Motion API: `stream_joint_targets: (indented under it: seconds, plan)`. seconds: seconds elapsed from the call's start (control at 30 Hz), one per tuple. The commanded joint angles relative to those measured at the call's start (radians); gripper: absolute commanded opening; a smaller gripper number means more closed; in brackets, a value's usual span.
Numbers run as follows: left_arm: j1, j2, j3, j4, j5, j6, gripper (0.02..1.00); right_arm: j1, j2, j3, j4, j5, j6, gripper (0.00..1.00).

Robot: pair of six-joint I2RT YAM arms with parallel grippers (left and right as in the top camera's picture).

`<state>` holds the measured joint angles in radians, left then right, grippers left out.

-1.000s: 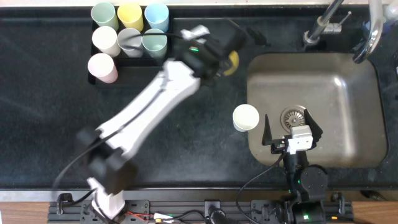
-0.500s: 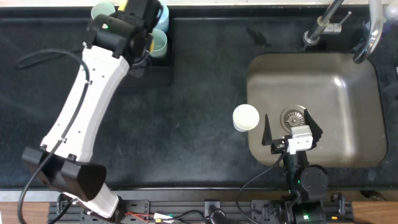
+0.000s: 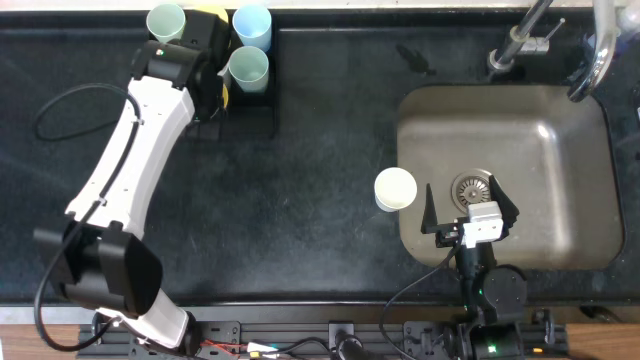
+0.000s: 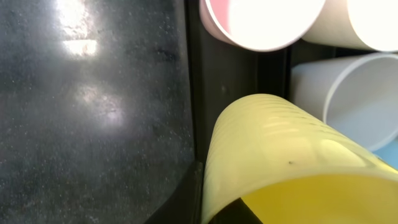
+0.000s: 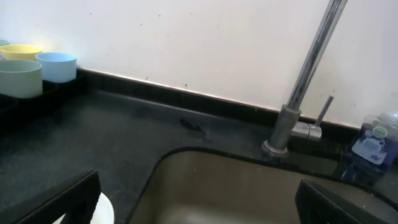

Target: Store Cups

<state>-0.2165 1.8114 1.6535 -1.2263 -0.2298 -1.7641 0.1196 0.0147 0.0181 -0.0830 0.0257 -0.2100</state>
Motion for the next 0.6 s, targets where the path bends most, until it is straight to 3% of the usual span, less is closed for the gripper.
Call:
stream_joint_targets:
  seconds: [0.03,0.6]
  plan:
    - [0.026,0.032,-0.01,0.003,0.026,-0.025,0.036,0.005,-0.01,-0.014,0.005,-0.007,0.0,0.996]
    - [0.051,0.13,-0.01,0.048,0.065,-0.026,0.036,0.005,-0.01,-0.014,0.005,-0.007,0.0,0.996]
